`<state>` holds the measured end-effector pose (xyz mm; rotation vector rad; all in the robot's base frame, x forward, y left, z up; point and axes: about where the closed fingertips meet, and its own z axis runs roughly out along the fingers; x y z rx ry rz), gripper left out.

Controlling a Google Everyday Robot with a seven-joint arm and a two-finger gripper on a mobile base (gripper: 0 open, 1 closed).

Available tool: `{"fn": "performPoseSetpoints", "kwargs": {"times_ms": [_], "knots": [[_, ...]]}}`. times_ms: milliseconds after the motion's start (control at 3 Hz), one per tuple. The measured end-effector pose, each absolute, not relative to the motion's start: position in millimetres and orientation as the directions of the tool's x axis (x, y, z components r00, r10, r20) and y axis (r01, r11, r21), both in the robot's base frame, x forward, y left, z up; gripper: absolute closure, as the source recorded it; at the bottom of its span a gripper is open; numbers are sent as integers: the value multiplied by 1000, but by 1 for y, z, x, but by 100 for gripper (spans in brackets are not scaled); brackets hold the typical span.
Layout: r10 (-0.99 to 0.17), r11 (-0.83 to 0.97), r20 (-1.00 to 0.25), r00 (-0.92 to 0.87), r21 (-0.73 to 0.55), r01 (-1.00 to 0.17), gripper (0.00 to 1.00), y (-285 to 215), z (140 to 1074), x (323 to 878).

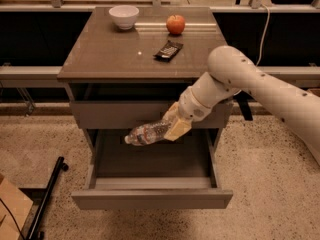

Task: Place water bottle into middle drawer

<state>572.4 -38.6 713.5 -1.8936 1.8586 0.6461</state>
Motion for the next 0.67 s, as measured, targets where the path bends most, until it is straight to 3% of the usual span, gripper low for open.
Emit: {"fn": "performPoseSetpoints", "kwargs": {"times_ms": [667], "knots": [[-753, 72, -649, -107, 81, -994, 100, -67, 685, 562]]}}
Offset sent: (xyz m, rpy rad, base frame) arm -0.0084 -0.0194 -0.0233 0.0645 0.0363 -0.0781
